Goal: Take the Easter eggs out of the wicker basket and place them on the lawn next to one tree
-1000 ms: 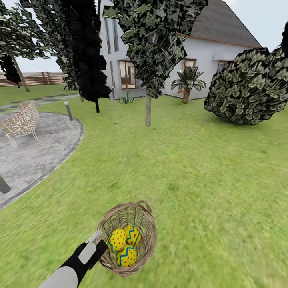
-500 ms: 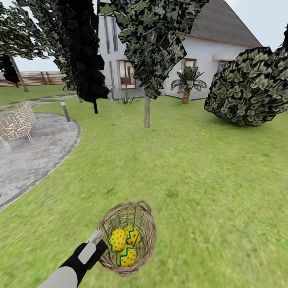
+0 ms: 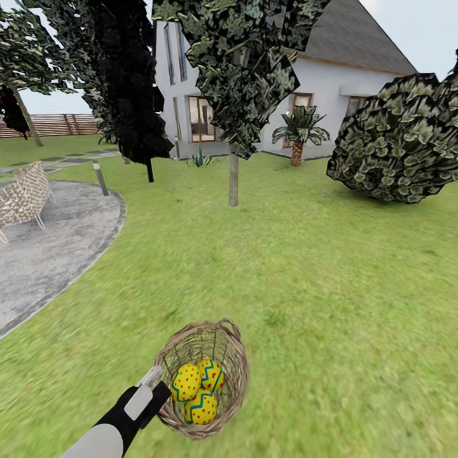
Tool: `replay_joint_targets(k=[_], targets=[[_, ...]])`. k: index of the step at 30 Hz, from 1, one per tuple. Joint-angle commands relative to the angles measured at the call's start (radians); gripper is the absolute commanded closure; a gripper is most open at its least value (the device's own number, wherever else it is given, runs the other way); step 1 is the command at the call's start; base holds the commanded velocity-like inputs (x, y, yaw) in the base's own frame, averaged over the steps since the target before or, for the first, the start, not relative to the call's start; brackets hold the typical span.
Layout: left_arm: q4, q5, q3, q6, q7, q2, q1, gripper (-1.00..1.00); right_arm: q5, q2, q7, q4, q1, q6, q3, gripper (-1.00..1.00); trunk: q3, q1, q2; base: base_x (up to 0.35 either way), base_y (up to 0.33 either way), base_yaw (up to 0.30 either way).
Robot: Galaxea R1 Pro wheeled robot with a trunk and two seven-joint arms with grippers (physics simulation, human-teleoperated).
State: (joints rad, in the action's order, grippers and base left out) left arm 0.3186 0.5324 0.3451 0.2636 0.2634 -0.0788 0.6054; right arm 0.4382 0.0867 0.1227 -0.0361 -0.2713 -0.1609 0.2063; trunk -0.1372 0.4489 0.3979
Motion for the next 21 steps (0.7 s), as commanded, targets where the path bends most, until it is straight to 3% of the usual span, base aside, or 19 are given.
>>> replay_joint_targets(k=[1,7,21], targets=[[0.003,0.011,0.001,0.003,0.006,-0.001,0.001,1.00,0.007,0.001,0.002,-0.004,-0.002,-0.006,0.008,-1.00,-0.002,0.001,0.002,0.333,0.000,0.000],[0.004,0.011,0.000,0.003,0.006,-0.008,0.001,1.00,0.009,-0.021,0.004,-0.005,-0.002,-0.006,0.008,-1.00,-0.002,0.001,0.002,0.333,0.000,0.000],[0.003,0.011,0.000,0.003,0.006,-0.009,0.001,1.00,0.007,-0.017,0.002,-0.004,-0.002,-0.006,0.008,-1.00,-0.002,0.001,0.002,0.333,0.000,0.115]])
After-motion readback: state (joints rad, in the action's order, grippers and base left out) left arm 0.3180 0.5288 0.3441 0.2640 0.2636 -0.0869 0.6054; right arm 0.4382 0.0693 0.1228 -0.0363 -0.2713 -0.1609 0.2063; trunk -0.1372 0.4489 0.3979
